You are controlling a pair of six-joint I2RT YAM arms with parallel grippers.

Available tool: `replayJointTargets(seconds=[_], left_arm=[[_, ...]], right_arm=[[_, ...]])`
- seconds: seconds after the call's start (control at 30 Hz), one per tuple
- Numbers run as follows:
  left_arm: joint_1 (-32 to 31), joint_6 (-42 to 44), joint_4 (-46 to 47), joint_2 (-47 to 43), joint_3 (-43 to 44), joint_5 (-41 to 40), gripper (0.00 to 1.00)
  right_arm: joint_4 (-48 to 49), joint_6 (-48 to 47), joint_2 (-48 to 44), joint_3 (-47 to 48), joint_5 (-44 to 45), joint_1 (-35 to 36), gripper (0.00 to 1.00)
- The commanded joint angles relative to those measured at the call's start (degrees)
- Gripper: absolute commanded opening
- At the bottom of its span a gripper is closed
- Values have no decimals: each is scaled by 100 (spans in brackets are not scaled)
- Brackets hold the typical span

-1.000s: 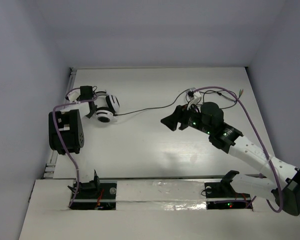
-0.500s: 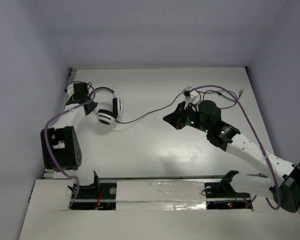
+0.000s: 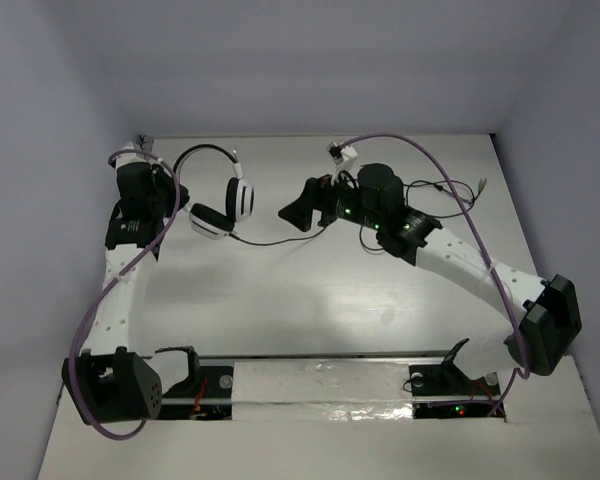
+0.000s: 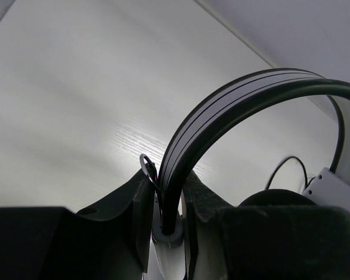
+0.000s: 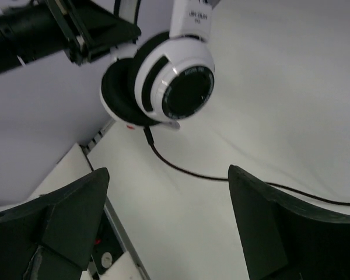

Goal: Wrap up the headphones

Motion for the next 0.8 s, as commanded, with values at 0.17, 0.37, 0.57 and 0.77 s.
replayJointTargets(seconds=[0.17, 0.37, 0.57, 0.77], left_arm=[[-361, -592, 826, -679, -764, 356, 0], [-686, -944, 1213, -864, -1106, 549, 0], [-854, -1076, 1327, -1022, -1353, 742, 0], [-994, -1103, 1345, -1216, -1538, 927, 0]], right_arm=[[416, 927, 626, 927, 630, 406, 93], [418, 1254, 1327, 1313, 1131, 406, 94], [49, 937, 1873, 1911, 1631, 406, 89], [-198, 612, 2322, 2332, 1720, 406, 77]])
